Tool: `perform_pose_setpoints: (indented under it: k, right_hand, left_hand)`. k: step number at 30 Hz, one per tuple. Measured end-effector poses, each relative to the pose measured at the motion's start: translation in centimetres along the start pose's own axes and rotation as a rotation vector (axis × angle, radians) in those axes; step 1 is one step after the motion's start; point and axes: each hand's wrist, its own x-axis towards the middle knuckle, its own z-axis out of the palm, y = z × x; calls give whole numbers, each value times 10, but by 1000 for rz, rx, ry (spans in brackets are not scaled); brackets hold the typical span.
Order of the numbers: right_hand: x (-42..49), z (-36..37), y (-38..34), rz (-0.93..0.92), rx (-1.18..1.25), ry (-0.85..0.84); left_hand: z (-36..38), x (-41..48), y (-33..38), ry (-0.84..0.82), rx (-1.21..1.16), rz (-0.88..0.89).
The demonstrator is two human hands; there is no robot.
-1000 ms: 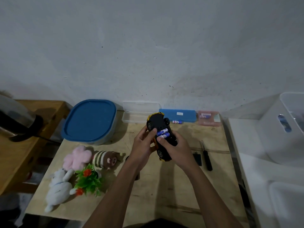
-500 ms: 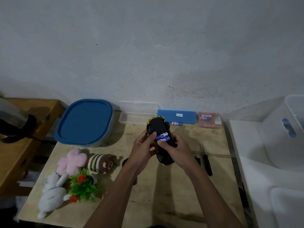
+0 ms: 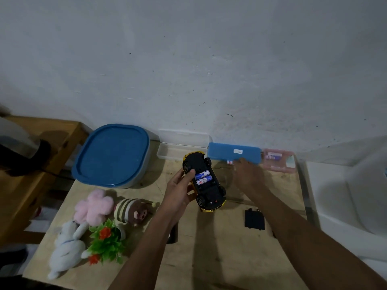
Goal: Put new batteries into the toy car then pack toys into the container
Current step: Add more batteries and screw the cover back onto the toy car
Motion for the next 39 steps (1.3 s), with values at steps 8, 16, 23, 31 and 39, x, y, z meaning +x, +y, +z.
perform_pose_setpoints:
  k: [8,16,23,31,39]
  right_hand:
    - [-2,2,-14,-3,-174,6]
    - [-13,-2,-10,164,251,-35]
    - [-80,-58,-42,421,1363,202]
    - [-135,-79,-89,166,1272,328]
    - [-140,-76,-96,94,949,516]
  left_hand:
    - [-8,-2,6,27,-7,-1]
    - [-14,-13,10,33,-31,23]
    - [-14,-23,9,32,-85,47]
    - [0,-40,13,10,-93,77]
    - [3,-53,18,-26,-53,106]
